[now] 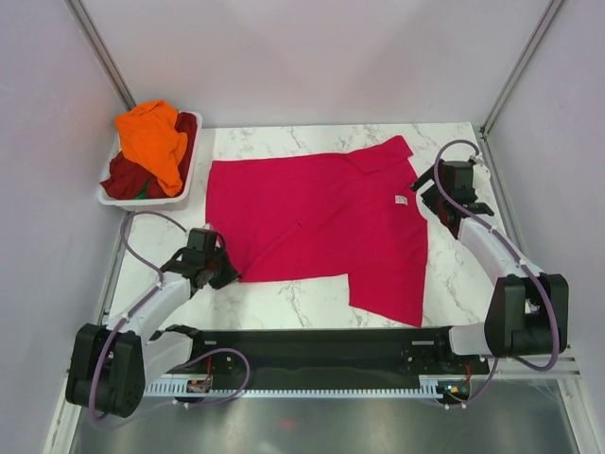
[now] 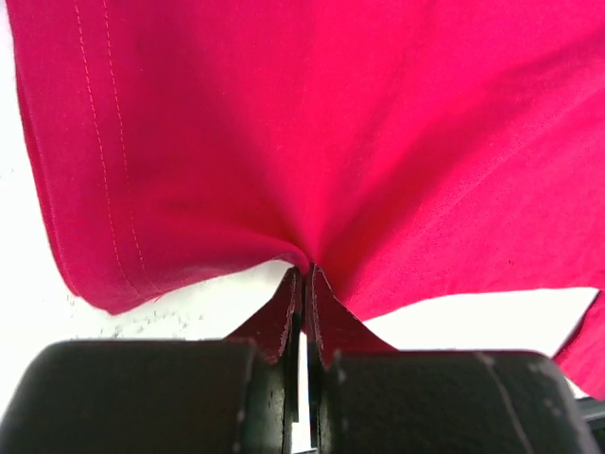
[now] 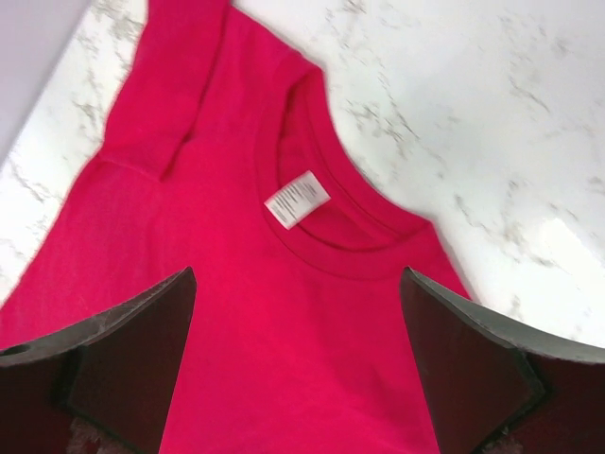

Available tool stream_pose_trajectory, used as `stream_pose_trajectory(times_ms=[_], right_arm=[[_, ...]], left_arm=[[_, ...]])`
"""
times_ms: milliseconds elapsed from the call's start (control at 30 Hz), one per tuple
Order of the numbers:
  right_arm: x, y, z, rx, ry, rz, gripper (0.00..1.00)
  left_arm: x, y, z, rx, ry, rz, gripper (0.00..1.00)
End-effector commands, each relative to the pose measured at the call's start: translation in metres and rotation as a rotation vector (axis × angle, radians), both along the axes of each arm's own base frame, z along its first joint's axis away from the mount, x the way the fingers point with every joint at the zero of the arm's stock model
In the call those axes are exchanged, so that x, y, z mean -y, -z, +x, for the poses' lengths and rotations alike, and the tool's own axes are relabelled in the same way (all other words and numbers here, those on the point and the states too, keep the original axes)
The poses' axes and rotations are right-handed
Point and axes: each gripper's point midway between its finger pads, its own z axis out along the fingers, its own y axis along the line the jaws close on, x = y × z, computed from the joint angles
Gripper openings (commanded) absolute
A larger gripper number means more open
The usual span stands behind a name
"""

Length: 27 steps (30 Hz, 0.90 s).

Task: Fold and stack the t-shirts
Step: Flatten the tshirt out

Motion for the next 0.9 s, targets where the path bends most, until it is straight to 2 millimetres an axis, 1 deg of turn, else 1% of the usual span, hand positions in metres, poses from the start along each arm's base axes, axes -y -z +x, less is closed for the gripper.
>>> stream_pose_trajectory(times_ms=[0,33,100,133,167,200,233,267,300,333,367,400,433,500,533,567,600,633,667,700,733,767,800,833,867], right_arm=[[-0.003,-0.043,0.043,0.167,-0.002,0.019,0.97],[-0.004,-0.048,0.050,0.188,-0.010,0.016,0.97],[-0.004,-0.047,0.073,0.193,-0.027,-0.001,0.96],[-0.005,-0.060,0.088,0.220,-0.033,-0.010,0.96],[-0.003,-0.040,0.099,0.175,-0.039,-0.027,0.94],[-0.003,-0.038,0.109,0.175,-0.045,-0.031,0.93],[-0.006,-0.049,0.125,0.203,-0.063,-0.026,0.91],[-0.007,-0.025,0.138,0.161,-0.088,-0.021,0.89],[-0.008,-0.023,0.151,0.178,-0.107,-0.014,0.88],[-0.012,-0.034,0.167,0.209,-0.130,0.006,0.87],[-0.015,-0.008,0.178,0.169,-0.150,0.023,0.84],[-0.005,-0.004,0.187,0.175,-0.139,0.041,0.82],[-0.003,0.007,0.202,0.167,-0.139,0.050,0.78],[-0.006,0.016,0.213,0.158,-0.160,0.065,0.75],[-0.005,0.025,0.222,0.150,-0.157,0.064,0.72],[-0.005,0.030,0.226,0.146,-0.159,0.062,0.70],[-0.004,0.034,0.230,0.138,-0.159,0.060,0.69],[-0.003,0.039,0.238,0.138,-0.160,0.052,0.67],[-0.001,0.041,0.243,0.141,-0.163,0.048,0.66],[0.000,0.050,0.243,0.114,-0.161,0.048,0.65],[0.000,0.044,0.250,0.131,-0.166,0.045,0.64],[0.001,0.056,0.252,0.113,-0.166,0.046,0.63],[0.002,0.061,0.254,0.106,-0.168,0.048,0.63],[0.001,0.067,0.258,0.101,-0.170,0.050,0.61],[0.001,0.070,0.259,0.097,-0.172,0.051,0.60]], left_arm=[[0.004,-0.003,-0.013,-0.013,-0.037,-0.044,0.02],[0.005,-0.003,-0.015,-0.008,-0.034,-0.048,0.02],[0.004,-0.001,-0.018,-0.005,-0.042,-0.047,0.02],[0.004,-0.003,-0.015,0.002,-0.039,-0.045,0.02],[0.004,-0.003,-0.014,0.000,-0.036,-0.041,0.05],[0.004,-0.003,-0.013,-0.004,-0.031,-0.035,0.19],[0.004,-0.004,-0.011,0.001,-0.027,-0.028,0.30],[0.003,-0.005,-0.010,0.006,-0.027,-0.027,0.42],[0.004,-0.007,-0.009,0.017,-0.027,-0.029,0.63],[0.004,-0.007,-0.010,0.019,-0.030,-0.031,0.71],[0.004,-0.008,-0.010,0.030,-0.029,-0.033,0.75],[0.004,-0.014,-0.007,0.059,-0.029,-0.040,0.79],[0.005,-0.016,-0.008,0.069,-0.025,-0.041,0.81],[0.008,-0.022,-0.007,0.092,-0.013,-0.057,0.83],[0.011,-0.028,-0.006,0.108,-0.003,-0.072,0.83],[0.014,-0.032,-0.005,0.118,0.004,-0.086,0.84],[0.022,-0.036,-0.008,0.115,0.033,-0.122,0.95],[0.028,-0.047,-0.006,0.136,0.052,-0.148,0.98],[0.033,-0.054,-0.006,0.142,0.073,-0.171,1.00],[0.037,-0.062,-0.006,0.148,0.094,-0.191,1.00],[0.045,-0.079,-0.007,0.165,0.142,-0.221,1.00],[0.047,-0.090,-0.008,0.180,0.164,-0.227,1.00],[0.048,-0.099,-0.008,0.191,0.184,-0.228,1.00],[0.047,-0.114,-0.009,0.211,0.219,-0.210,1.00],[0.048,-0.125,-0.010,0.228,0.239,-0.204,1.00]])
